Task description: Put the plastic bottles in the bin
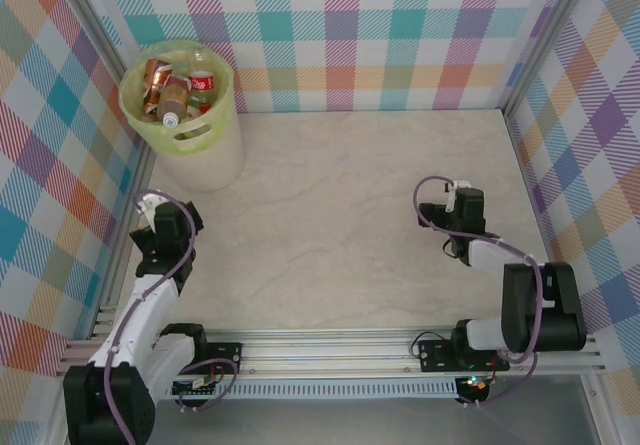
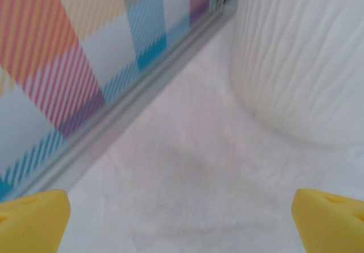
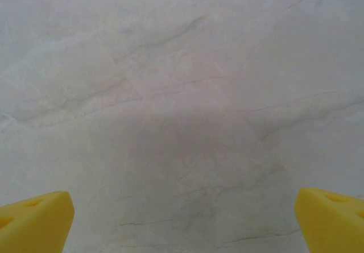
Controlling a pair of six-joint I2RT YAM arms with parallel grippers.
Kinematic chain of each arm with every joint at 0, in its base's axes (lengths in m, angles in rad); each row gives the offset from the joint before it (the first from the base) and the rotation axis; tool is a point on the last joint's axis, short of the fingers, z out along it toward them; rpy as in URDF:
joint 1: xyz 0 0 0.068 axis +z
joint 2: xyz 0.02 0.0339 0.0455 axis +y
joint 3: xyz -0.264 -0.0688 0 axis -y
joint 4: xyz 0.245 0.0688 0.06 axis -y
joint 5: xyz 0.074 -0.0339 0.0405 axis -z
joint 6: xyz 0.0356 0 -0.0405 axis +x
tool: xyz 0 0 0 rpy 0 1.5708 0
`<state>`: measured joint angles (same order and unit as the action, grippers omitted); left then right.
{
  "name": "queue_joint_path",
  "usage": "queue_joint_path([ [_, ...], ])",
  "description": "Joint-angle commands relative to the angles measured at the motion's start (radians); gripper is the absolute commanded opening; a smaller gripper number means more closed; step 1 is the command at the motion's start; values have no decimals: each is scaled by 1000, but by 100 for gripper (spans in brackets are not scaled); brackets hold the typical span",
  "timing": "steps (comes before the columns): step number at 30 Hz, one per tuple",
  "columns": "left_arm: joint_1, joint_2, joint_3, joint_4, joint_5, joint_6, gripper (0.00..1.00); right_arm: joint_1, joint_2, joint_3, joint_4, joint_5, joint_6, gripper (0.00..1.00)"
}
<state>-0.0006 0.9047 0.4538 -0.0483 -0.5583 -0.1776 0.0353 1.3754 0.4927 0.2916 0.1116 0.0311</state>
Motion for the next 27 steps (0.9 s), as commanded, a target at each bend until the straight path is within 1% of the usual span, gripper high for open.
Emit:
queue_joint_path([
  [1, 16, 84, -48, 296, 49, -11, 100, -21, 46, -6, 278, -173, -58, 100],
  [2, 18, 150, -55, 345, 81, 16, 100, -35, 76, -20, 363, -204, -39, 100],
  [3, 19, 205, -58, 390, 117, 38, 100, -46, 108, -18, 380, -221, -33, 100],
  [4, 20, 265, -55, 441, 165, 60, 100, -52, 147, -38, 458, -225, -27, 100],
  [5, 19, 322, -58, 498, 217, 80, 100, -53, 139, -61, 481, -234, -31, 100],
  [7, 20, 414, -71, 639, 309, 113, 100, -54, 164, -117, 617, -235, -33, 100],
  [8, 20, 440, -56, 650, 361, 122, 100, -54, 163, -126, 629, -204, -18, 100],
  [9, 20, 467, -40, 662, 410, 126, 100, -53, 153, -110, 579, -151, 0, 100],
  [10, 21, 488, -24, 659, 451, 131, 100, -52, 157, -98, 565, -124, 11, 100],
  [12, 16, 527, -14, 698, 510, 127, 100, -46, 156, -98, 566, -117, 6, 100],
  [13, 17, 558, -33, 761, 529, 124, 100, -45, 157, -98, 566, -116, 4, 100],
  [14, 11, 596, -63, 864, 561, 148, 100, -46, 157, -97, 564, -117, 5, 100],
  [15, -20, 630, -80, 911, 528, 175, 100, -46, 157, -97, 564, -117, 5, 100],
  [16, -41, 681, -97, 1019, 489, 190, 100, -46, 157, -97, 563, -117, 3, 100],
  [18, -58, 646, -71, 904, 398, 168, 100, -43, 156, -97, 562, -121, 0, 100],
  [19, -62, 667, -72, 943, 368, 163, 100, -42, 158, -95, 560, -125, -4, 100],
  [20, -69, 658, -64, 906, 350, 162, 100, -41, 160, -91, 554, -144, -11, 100],
  [21, -72, 660, -63, 913, 342, 162, 100, -42, 160, -84, 544, -166, -21, 100],
  [27, -74, 659, -63, 909, 340, 161, 100, -42, 161, -82, 538, -169, -22, 100],
])
